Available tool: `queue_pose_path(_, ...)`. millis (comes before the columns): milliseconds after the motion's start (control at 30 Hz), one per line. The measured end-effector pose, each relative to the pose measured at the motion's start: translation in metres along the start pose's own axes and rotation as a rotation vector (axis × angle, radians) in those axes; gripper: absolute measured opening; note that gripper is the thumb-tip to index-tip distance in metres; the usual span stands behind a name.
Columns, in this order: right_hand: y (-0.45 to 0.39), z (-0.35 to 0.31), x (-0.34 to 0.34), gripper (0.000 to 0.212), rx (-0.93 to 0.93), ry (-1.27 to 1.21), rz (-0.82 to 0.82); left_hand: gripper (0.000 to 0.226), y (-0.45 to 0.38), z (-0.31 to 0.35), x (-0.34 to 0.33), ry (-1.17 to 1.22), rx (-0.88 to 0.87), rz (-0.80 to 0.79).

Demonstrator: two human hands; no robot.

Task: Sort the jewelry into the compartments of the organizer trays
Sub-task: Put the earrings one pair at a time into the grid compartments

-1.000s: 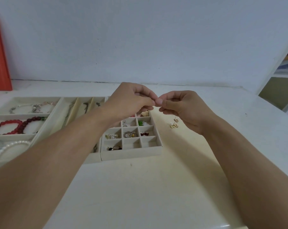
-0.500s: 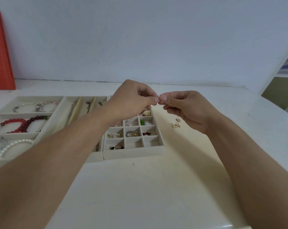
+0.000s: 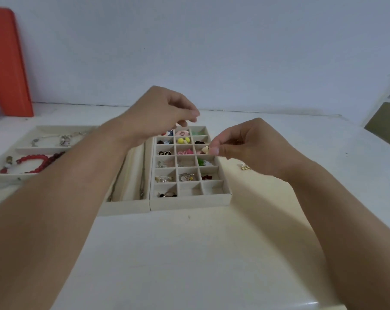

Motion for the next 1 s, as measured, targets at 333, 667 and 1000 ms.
queue_pose_path(333, 0.001, -0.024, -0.055, 0.003, 0.082, 0.402, -0.260, 0.004, -0.007, -0.010, -0.002, 0.049, -0.002, 0.043)
queue_pose_path(667, 0.001, -0.022, -0.064, 0.007, 0.032, 0.555, -0.223, 0.005, -0.007, -0.007, -0.004, 0.065, -0.022, 0.041)
queue_pose_path(1000, 0.002, -0.026, -0.068, 0.011, 0.035, 0.525, -0.265, 0.005, -0.005, -0.010, -0.009, 0.062, 0.000, 0.004)
Point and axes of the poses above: each hand's wrist, its own y-axis away from the middle knuckle, its own x-axis out of the back of the hand, z = x × y, the point moved 6 cm from there along -y, towards the middle knuckle, and after that the axes turned 6 degrees about -z, right-handed, at the moved point
